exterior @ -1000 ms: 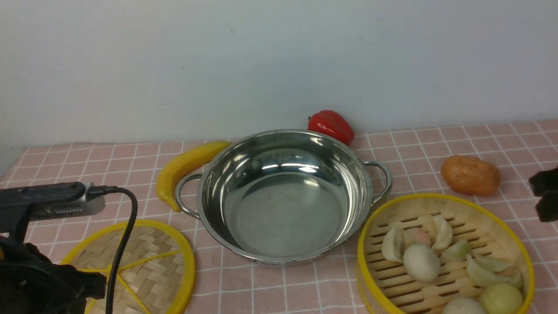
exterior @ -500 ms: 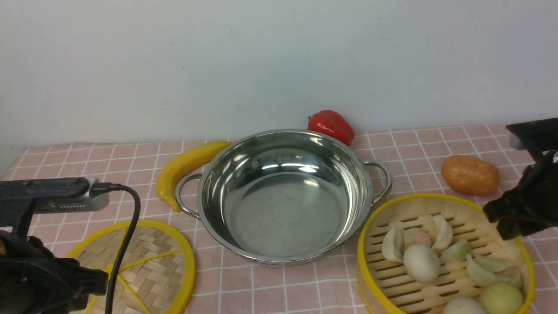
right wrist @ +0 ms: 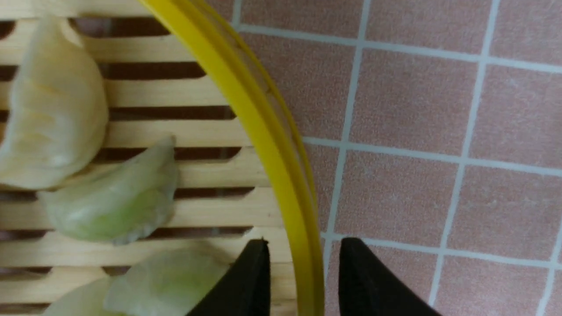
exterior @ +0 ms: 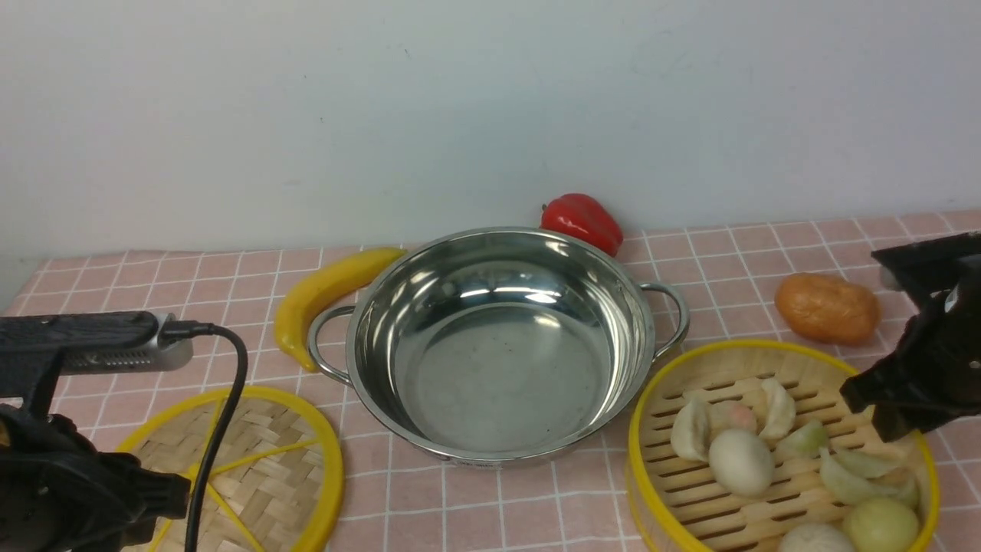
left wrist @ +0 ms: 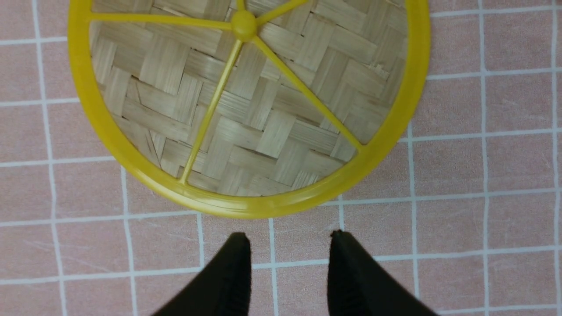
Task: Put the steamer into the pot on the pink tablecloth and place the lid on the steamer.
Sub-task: 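Reach for and grasp the rim of the bamboo steamer holding the buns with the right gripper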
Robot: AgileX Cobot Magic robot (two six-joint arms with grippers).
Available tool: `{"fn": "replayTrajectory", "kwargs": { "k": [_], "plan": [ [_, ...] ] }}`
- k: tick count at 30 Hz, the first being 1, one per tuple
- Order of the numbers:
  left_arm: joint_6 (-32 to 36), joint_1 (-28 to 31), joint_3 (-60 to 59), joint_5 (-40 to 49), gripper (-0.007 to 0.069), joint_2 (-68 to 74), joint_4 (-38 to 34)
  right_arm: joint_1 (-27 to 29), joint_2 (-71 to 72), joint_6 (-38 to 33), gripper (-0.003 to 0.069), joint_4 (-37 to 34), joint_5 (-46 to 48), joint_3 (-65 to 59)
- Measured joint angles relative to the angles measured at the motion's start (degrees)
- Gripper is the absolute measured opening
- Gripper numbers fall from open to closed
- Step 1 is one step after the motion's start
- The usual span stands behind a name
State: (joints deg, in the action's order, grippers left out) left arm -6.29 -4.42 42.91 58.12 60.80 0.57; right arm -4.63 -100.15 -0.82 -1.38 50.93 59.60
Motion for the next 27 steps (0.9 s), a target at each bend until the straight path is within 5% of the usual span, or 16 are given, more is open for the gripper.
{"fn": "replayTrajectory", "kwargs": {
  "k": [4, 9, 27],
  "plan": [
    [0.0, 0.0, 0.0, 0.0, 0.0243, 0.0, 0.0, 0.0, -1.1, 0.8, 0.0198, 0.0, -0.2, 0.0],
    [0.0, 0.0, 0.0, -0.1, 0.0243, 0.0, 0.0, 0.0, -1.1, 1.6, 0.0062, 1.0, 1.1, 0.1],
    [0.8, 0.0, 0.0, -0.2, 0.0243, 0.0, -0.1, 0.0, 4.9, 2.3, 0.0067, 5.4, 17.9, 0.3]
  ]
}}
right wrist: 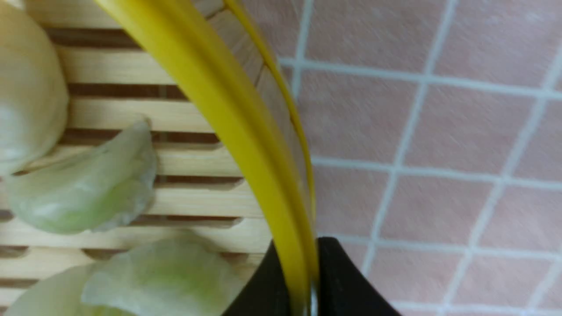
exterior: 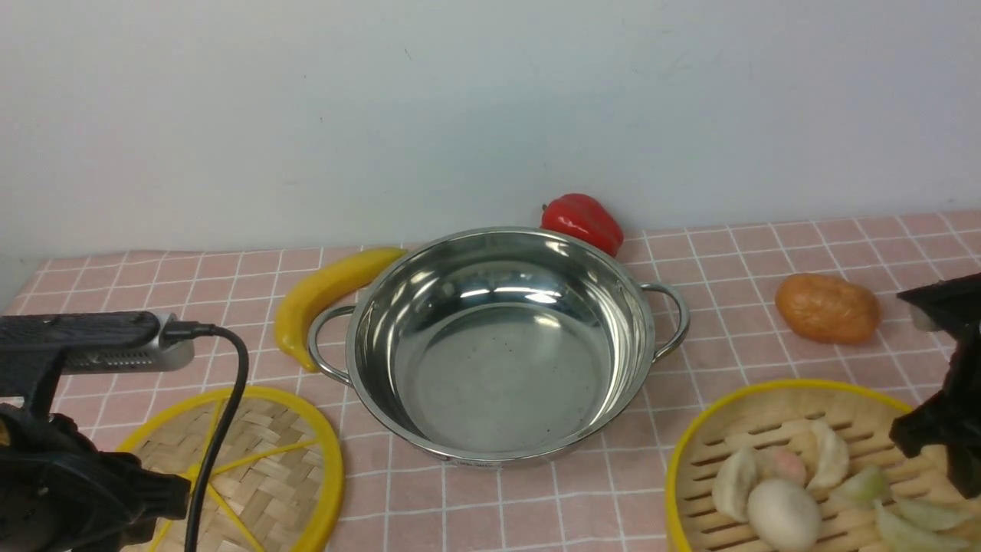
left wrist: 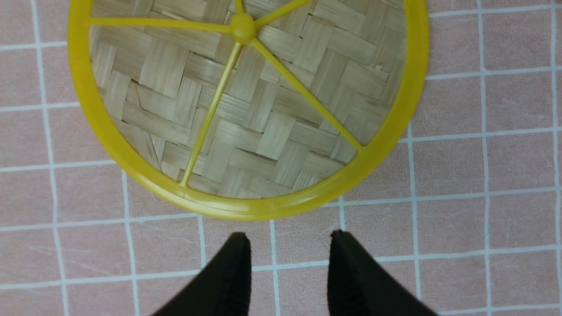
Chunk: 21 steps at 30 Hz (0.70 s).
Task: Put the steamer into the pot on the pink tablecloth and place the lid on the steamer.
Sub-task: 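Reach for and grasp the rim of the bamboo steamer holding the buns with the right gripper, then place the bamboo steamer basket of food into the steel pot with the right gripper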
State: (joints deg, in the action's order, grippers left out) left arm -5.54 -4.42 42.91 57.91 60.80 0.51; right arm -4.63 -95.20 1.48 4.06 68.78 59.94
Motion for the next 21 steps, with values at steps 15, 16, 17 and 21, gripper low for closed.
{"fn": "replayTrajectory", "kwargs": {
  "k": [15, 16, 17, 21],
  "plan": [
    [0.1, 0.0, 0.0, 0.0, 0.0243, 0.0, 0.0, -1.8, 8.6, -2.2, 0.0069, -12.8, 2.4, 14.9],
    [0.1, 0.0, 0.0, 0.0, 0.0243, 0.0, 0.0, -2.8, 7.3, -2.0, 0.0069, -13.3, 2.4, 17.6],
    [0.2, 0.0, 0.0, 0.0, 0.0243, 0.0, 0.0, -4.7, 4.5, -1.5, 0.0069, -13.7, 2.5, 21.1],
    [0.2, 0.0, 0.0, 0.2, 0.0243, 0.0, 0.0, -10.1, -4.6, 0.8, 0.0069, -14.0, 2.5, 32.8]
  ]
}}
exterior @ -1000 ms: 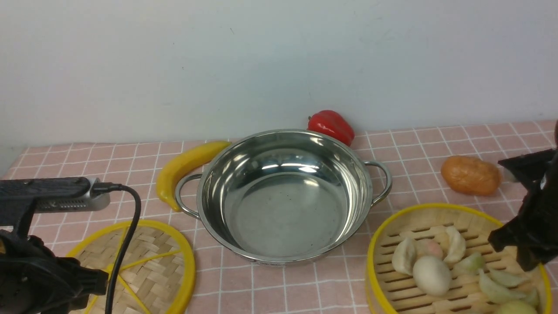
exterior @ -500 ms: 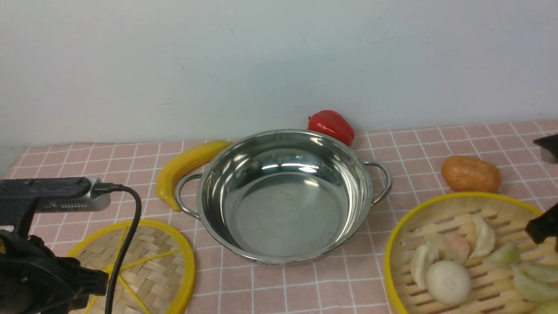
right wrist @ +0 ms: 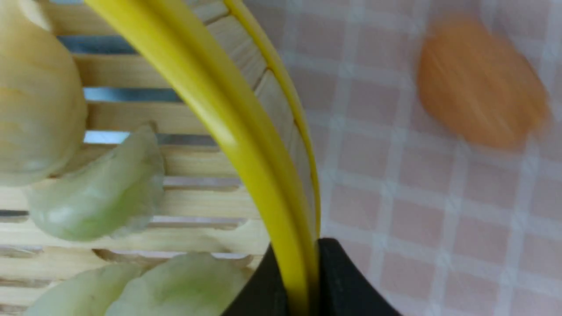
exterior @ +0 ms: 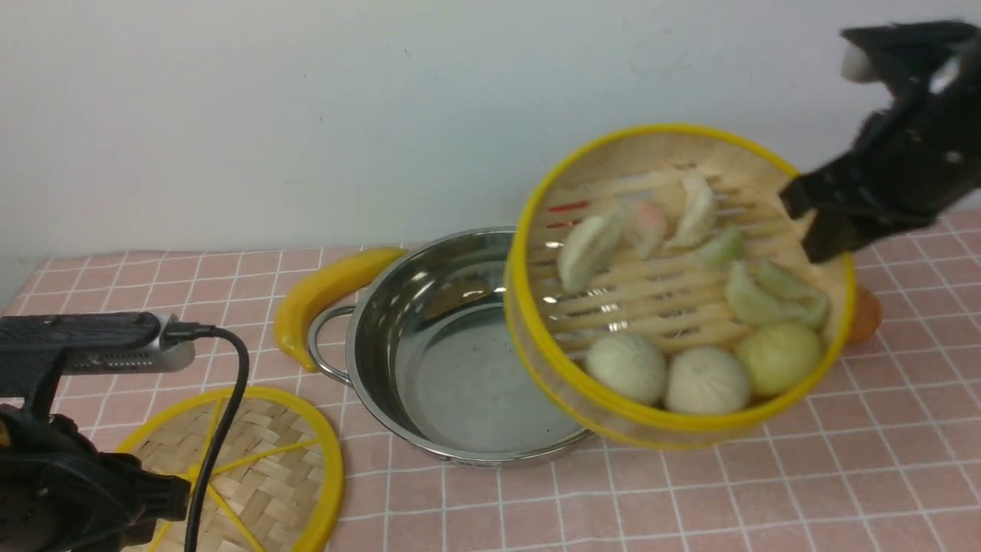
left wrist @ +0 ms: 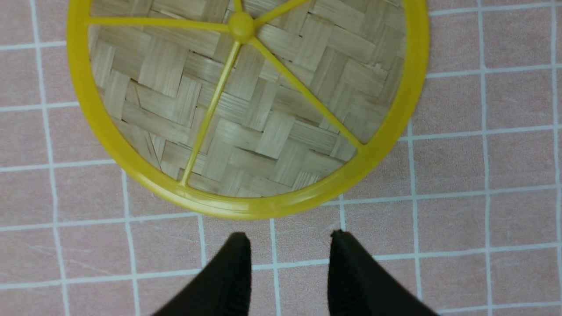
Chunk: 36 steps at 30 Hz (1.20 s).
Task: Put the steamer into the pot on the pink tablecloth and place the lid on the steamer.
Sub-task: 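Place the bamboo steamer basket of food into the steel pot with the right gripper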
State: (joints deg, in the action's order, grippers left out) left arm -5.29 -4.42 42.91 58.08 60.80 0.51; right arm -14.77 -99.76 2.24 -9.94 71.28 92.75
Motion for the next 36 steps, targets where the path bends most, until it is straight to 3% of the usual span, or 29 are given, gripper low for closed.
{"fn": "replayTrajectory", "kwargs": {
  "k": [6, 12, 20, 30, 36],
  "plan": [
    [0.0, 0.0, 0.0, 0.0, 0.0243, 0.0, 0.0, -7.1, -15.5, 3.6, 0.0069, -0.7, -0.2, 17.1],
    [0.1, 0.0, 0.0, 0.0, 0.0243, 0.0, 0.0, -9.8, -25.5, 4.5, 0.0069, -0.6, -0.2, 24.8],
    [0.1, 0.0, 0.0, 0.0, 0.0243, 0.0, -0.1, -9.9, -32.8, 5.2, 0.0069, 3.7, -0.3, 26.3],
    [0.1, 0.0, 0.0, 0.0, 0.0243, 0.0, -0.1, -9.8, -34.5, 5.6, 0.0069, 2.6, -0.9, 26.8],
    [0.1, 0.0, 0.0, -0.7, 0.0243, 0.0, 0.0, -9.8, -34.5, 6.1, 0.0144, 1.9, -1.0, 26.9]
  ]
}}
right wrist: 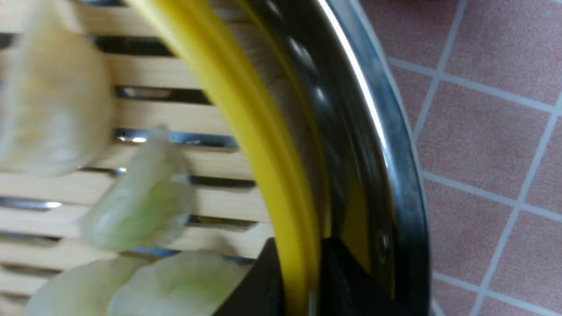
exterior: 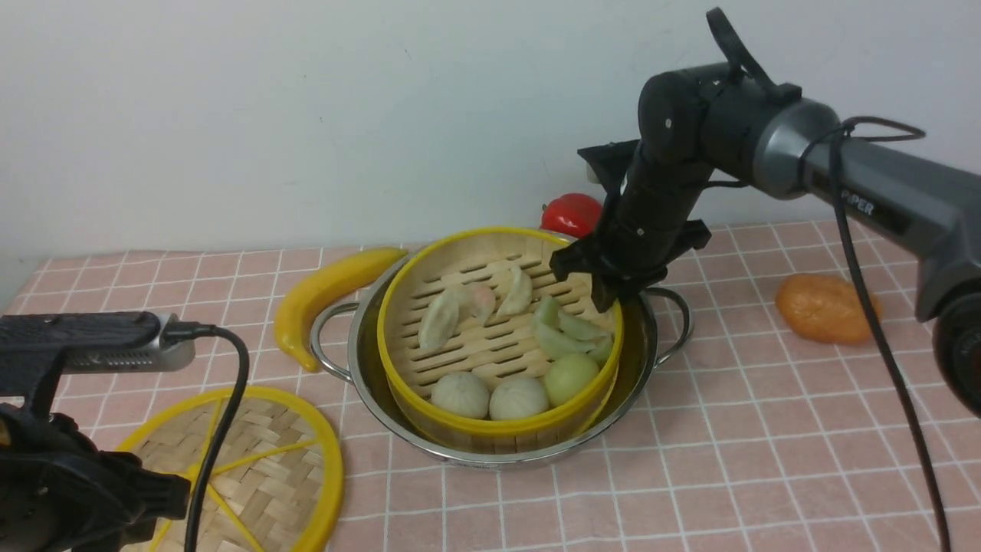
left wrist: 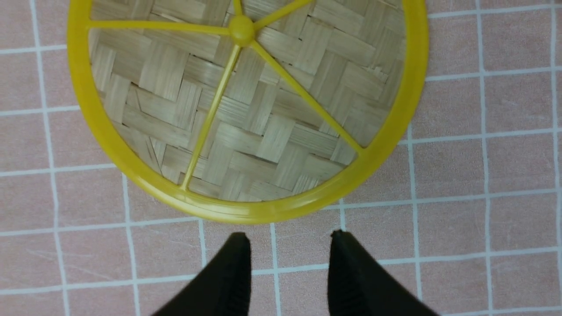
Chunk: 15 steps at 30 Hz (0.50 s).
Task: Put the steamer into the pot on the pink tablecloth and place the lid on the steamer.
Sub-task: 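Place the bamboo steamer basket of food into the steel pot with the right gripper, then grasp the bamboo steamer lid lying on the table by its centre knob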
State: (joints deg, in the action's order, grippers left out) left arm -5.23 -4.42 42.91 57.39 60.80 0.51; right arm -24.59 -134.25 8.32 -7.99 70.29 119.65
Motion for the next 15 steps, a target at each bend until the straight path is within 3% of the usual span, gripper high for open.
{"fn": "replayTrajectory", "kwargs": {
  "k": [8, 15],
  "plan": [
    [0.0, 0.0, 0.0, -4.0, 0.0243, 0.0, 0.2, 0.0, 0.4, 0.0, 0.0309, 0.3, 0.2, 0.0],
    [-2.6, 0.0, 0.0, -7.9, 0.0243, 0.3, 4.6, 0.0, 6.9, 0.0, 0.0360, 2.7, 0.2, 0.0]
  ]
}}
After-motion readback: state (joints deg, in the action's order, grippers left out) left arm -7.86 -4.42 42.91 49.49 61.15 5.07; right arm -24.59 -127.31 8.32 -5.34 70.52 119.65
